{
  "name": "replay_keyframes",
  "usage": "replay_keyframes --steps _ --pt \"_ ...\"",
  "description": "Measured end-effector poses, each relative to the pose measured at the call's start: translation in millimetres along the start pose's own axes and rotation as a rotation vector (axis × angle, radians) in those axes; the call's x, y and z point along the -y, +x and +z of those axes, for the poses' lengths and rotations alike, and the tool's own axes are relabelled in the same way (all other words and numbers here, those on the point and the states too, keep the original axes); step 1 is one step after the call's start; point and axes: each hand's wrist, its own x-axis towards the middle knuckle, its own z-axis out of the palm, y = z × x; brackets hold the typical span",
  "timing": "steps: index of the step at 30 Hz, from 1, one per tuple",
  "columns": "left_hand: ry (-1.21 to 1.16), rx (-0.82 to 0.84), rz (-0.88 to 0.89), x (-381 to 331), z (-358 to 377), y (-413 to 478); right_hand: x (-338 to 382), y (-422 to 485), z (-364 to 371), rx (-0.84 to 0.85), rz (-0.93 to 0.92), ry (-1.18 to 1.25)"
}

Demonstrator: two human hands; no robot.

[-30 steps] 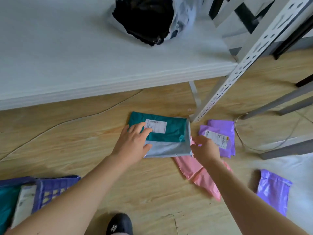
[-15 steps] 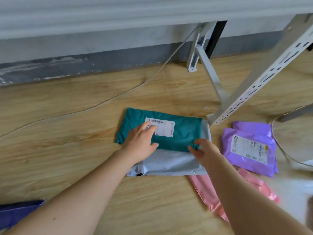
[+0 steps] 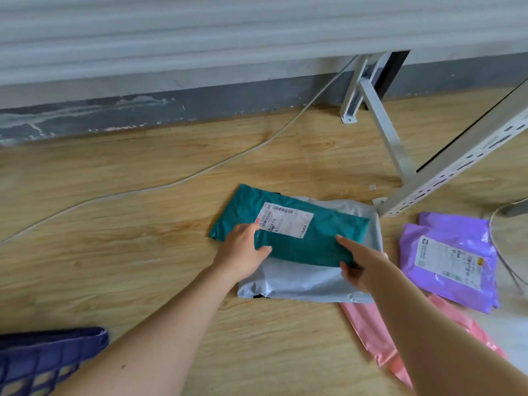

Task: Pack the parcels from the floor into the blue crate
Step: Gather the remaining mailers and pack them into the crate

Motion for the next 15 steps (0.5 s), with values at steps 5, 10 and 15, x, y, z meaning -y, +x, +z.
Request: replay_keyframes --steps 5,10,15 --pt "-0.193 0.025 -0.129 -19 -32 -42 3 -65 -8 0.058 -0.03 -0.052" --pt "-0.289 0.103 -0.267 -34 -75 -121 8 -170 -31 0.138 -0.027 -0.016" --pt "-0.35 0.086 -0.319 -57 -140 -207 12 -283 -54 0.231 -0.002 -0.005"
